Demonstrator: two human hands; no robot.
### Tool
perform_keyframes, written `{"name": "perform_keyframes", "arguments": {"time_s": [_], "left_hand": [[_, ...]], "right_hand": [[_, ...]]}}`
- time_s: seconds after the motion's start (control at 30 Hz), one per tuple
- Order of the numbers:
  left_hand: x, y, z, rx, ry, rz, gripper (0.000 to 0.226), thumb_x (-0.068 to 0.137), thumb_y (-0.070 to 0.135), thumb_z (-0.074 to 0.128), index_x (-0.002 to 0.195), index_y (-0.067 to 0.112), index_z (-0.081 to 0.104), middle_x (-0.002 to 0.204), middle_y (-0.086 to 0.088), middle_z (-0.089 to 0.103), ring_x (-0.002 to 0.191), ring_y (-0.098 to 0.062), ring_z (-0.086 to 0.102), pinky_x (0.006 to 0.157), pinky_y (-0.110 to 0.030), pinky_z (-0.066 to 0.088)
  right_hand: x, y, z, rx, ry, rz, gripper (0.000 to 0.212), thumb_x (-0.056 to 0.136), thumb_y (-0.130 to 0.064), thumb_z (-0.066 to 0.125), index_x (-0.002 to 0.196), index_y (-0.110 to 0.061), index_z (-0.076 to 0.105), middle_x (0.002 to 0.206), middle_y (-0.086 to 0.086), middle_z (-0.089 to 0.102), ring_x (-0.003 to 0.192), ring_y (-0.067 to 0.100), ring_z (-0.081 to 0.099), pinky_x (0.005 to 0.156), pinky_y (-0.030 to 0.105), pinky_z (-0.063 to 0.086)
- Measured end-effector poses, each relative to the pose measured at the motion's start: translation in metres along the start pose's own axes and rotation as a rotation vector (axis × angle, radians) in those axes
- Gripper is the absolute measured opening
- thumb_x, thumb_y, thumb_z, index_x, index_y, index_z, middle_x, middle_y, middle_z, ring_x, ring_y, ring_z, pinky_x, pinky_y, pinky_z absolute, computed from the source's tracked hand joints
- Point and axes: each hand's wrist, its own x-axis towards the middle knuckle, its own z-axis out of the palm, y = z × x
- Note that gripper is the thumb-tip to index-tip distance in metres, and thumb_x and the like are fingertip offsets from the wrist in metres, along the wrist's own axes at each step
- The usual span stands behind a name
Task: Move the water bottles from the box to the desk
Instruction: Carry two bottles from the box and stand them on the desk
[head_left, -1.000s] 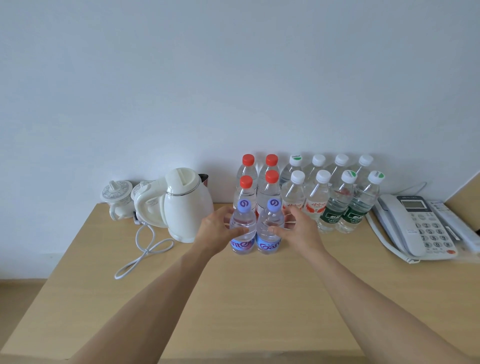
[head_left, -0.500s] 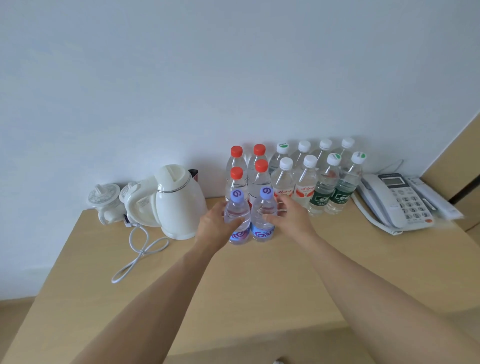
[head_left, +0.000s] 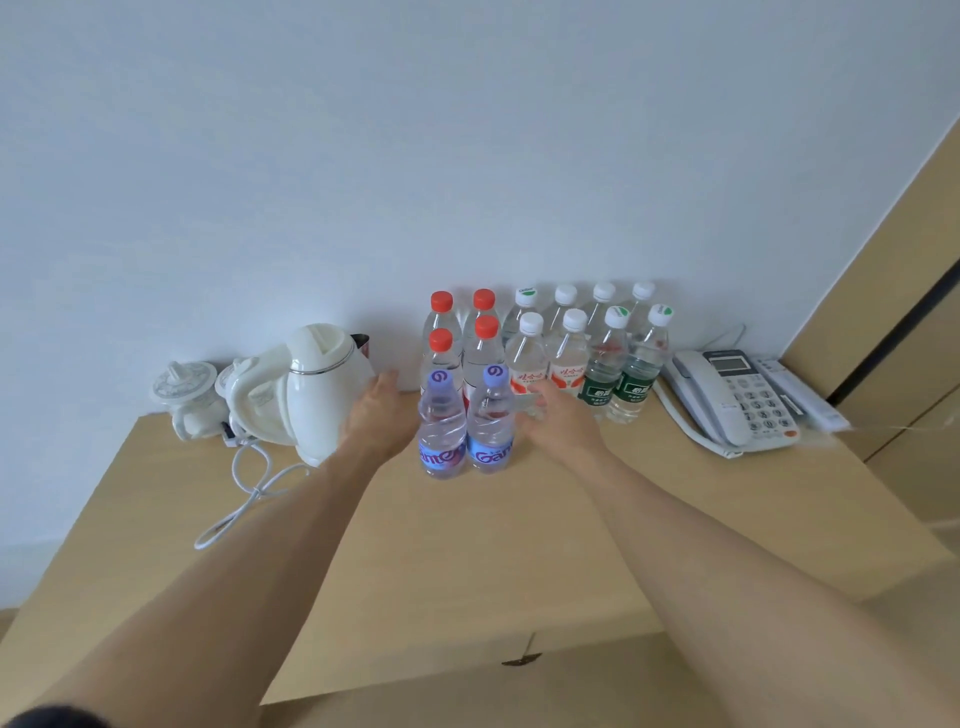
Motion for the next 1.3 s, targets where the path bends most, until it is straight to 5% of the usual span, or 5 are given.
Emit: {"name": "perform_keyframes", "arguments": {"time_s": [0.17,0.37,0.5,1.07,1.3], "left_hand": [[-0.004,0.047,-0.031,0.107,0.147,0.056,0.053,0.097,0.02,0.048,0.148,0.014,0.041,0.147,-0.013,0.045,0.133,-0.034,0.044,0.102,-0.045,0.039],[-0.041,0.131,-0.003,0.281,0.207,0.25,0.044,0.102,0.041,0.041,0.137,0.019,0.054,0.141,-0.008,0.052,0.128,-0.032,0.046,0.1,-0.046,0.041],[-0.074,0.195,0.04,0.336,0.131,0.405,0.047,0.102,0.044,0.044,0.142,0.021,0.051,0.145,-0.007,0.05,0.135,-0.032,0.041,0.104,-0.046,0.038],[-0.276,0.46,0.274,0.38,-0.283,1.034,0.043,0.102,0.044,0.038,0.128,0.015,0.056,0.126,-0.012,0.056,0.119,-0.034,0.051,0.096,-0.048,0.046],[-0.369,0.52,0.367,0.459,-0.457,1.261,0.048,0.103,0.048,0.037,0.142,0.024,0.05,0.146,-0.005,0.05,0.134,-0.03,0.045,0.105,-0.046,0.041]], "right_hand": [[-0.016,0.007,-0.039,-0.041,0.031,-0.021,0.043,0.094,-0.036,0.061,0.134,-0.018,0.055,0.131,0.005,0.062,0.121,0.028,0.056,0.093,0.036,0.047],[-0.055,0.047,-0.098,-0.121,0.081,0.005,0.044,0.095,-0.039,0.057,0.133,-0.017,0.054,0.126,0.006,0.062,0.117,0.028,0.057,0.085,0.035,0.045],[-0.086,0.092,-0.143,-0.179,0.146,0.082,0.041,0.097,-0.04,0.053,0.13,-0.017,0.055,0.127,0.008,0.062,0.118,0.03,0.056,0.08,0.033,0.041],[-0.327,0.322,-0.326,-0.214,0.459,0.736,0.06,0.095,-0.051,0.055,0.147,-0.022,0.045,0.147,0.01,0.051,0.133,0.033,0.049,0.105,0.04,0.043],[-0.414,0.382,-0.359,-0.156,0.611,0.999,0.059,0.093,-0.05,0.059,0.144,-0.022,0.048,0.142,0.009,0.057,0.132,0.03,0.051,0.106,0.04,0.045]]}}
